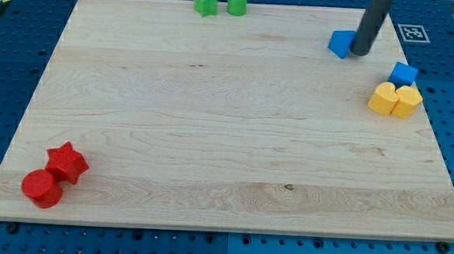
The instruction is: Push the blue cube towards the blue triangle
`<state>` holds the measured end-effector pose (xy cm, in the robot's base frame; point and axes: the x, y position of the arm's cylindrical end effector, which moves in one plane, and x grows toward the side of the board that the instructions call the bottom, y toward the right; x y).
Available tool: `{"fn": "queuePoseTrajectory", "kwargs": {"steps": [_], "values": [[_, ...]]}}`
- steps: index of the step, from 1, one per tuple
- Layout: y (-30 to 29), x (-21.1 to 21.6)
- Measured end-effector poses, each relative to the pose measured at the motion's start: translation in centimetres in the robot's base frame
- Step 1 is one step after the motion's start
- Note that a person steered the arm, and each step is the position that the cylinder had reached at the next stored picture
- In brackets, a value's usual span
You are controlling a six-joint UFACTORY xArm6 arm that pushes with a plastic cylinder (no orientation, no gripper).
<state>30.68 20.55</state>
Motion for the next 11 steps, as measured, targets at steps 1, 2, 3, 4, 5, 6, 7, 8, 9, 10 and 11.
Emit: {"fn": "queuePoseTrajectory", "kwargs": {"steps": [1, 2, 3, 4, 5, 6, 7, 8, 9, 10, 11], "values": [[-4.5, -0.7], [-8.2, -2.1], [-3.8, -2.2], [3.0, -1.9], [9.1, 0.9], [13.1, 3.6], [13.9, 5.1], [13.7, 8.0], [12.1, 8.8], [8.6, 8.8], [5.6, 7.1]]}}
